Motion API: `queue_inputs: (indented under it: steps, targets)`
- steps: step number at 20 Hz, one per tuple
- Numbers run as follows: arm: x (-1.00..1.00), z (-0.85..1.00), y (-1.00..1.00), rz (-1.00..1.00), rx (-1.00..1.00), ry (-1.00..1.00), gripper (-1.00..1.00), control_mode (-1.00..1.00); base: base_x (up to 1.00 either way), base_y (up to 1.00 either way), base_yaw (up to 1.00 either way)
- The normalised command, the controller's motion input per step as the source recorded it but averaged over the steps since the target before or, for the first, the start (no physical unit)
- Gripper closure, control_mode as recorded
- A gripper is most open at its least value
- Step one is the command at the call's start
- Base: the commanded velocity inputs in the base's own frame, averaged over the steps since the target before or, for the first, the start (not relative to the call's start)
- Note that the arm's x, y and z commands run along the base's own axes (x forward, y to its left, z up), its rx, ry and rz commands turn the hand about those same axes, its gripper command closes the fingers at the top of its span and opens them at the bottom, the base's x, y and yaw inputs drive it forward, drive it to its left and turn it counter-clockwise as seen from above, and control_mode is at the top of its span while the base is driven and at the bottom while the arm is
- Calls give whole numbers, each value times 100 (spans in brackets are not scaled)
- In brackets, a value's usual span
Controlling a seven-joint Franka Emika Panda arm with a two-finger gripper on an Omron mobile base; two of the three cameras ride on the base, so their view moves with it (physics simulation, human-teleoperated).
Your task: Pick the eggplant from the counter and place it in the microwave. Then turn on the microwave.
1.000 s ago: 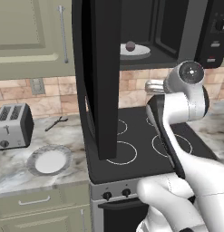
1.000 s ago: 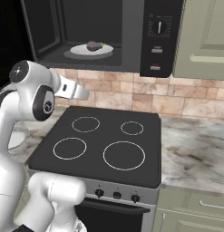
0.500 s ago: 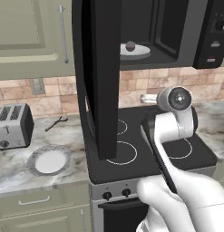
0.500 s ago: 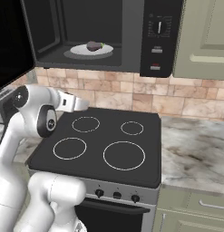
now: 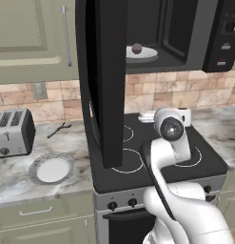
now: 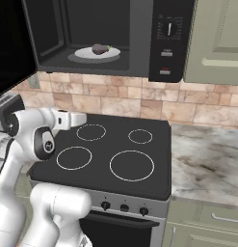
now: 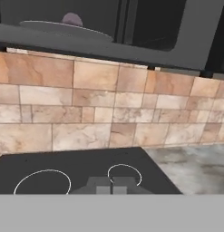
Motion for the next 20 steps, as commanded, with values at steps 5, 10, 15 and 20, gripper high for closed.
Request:
queue_inputs:
  steps: [5, 10, 15, 20]
  targets:
    - [0, -18, 38, 0, -12, -10, 100, -100, 0, 0, 0]
    - [-2, -11, 59, -1, -11, -6, 100, -100, 0, 0, 0]
    - [-17, -7, 70, -5, -9, -1, 100, -100, 0, 0, 0]
    - [-19, -6, 68, -7, -7, -2, 100, -100, 0, 0, 0]
